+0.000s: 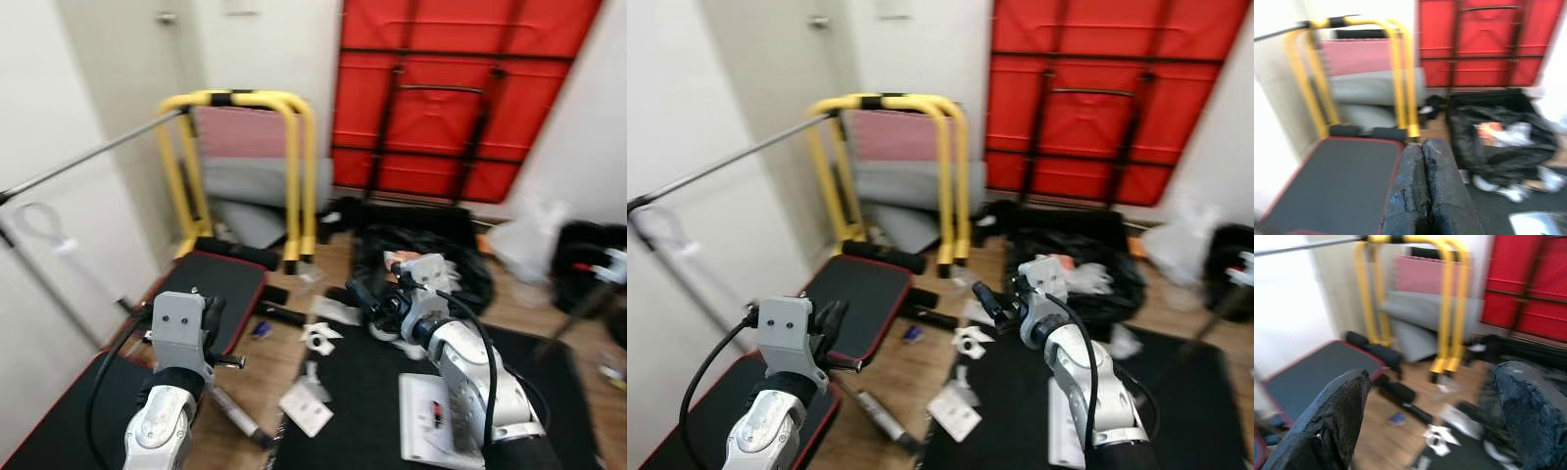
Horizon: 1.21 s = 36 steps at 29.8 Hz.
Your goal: Sweep floor
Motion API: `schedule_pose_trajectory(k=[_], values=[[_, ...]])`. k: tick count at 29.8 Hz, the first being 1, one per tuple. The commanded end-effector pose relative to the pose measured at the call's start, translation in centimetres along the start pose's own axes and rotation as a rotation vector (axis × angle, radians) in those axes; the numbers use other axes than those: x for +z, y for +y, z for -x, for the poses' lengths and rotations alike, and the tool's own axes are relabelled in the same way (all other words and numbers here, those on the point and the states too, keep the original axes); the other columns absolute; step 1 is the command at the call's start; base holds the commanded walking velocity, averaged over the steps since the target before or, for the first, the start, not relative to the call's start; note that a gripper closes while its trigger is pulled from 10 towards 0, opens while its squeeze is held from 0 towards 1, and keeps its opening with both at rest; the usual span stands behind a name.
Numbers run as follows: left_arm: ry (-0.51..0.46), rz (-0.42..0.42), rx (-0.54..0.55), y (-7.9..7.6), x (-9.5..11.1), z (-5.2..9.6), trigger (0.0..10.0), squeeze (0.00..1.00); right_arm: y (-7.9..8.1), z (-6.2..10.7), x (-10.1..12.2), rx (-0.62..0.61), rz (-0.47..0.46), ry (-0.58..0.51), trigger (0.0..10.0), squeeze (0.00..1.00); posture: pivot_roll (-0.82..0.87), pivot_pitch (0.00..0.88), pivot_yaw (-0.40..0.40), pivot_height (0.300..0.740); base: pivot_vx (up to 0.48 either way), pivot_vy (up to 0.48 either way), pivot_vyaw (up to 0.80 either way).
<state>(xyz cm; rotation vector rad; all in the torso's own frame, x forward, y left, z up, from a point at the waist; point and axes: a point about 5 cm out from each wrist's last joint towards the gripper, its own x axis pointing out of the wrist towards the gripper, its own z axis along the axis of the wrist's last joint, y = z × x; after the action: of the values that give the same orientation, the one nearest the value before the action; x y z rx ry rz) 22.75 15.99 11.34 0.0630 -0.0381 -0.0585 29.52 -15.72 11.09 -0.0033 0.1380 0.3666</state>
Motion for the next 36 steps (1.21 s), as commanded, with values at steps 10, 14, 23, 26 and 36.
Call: schedule_pose_trajectory(k=[10,14,23,26,36], values=[[0.007,-0.039,0.003,0.2,0.0,-0.5,10.0,0.00,0.1,-0.6,0.6,0.031,0.086,-0.036,10.0,0.00,-0.13,0.000,-0.026,0.740,0.000,0.000,-0.78],[0.009,-0.038,0.007,0.3,0.0,-0.6,10.0,0.00,0.2,-0.7,0.8,0.039,0.101,-0.048,10.0,0.00,-0.13,0.000,-0.027,0.740,0.000,0.000,-0.15],[0.017,-0.032,0.004,0.4,0.0,-0.8,10.0,0.00,0.5,-0.8,1.1,0.048,0.143,-0.072,10.0,0.00,-0.13,0.000,-0.021,0.740,0.000,-0.202,0.00],[0.018,-0.031,0.002,0.3,0.0,-0.8,10.0,0.00,0.5,-0.8,1.1,0.048,0.146,-0.073,10.0,0.00,-0.13,0.000,-0.025,0.740,0.000,-0.319,0.00],[0.018,-0.028,-0.004,0.2,0.1,-0.9,10.0,0.00,0.3,-0.8,1.2,0.047,0.163,-0.078,10.0,0.00,-0.13,0.000,-0.028,0.740,0.000,-0.317,0.00]])
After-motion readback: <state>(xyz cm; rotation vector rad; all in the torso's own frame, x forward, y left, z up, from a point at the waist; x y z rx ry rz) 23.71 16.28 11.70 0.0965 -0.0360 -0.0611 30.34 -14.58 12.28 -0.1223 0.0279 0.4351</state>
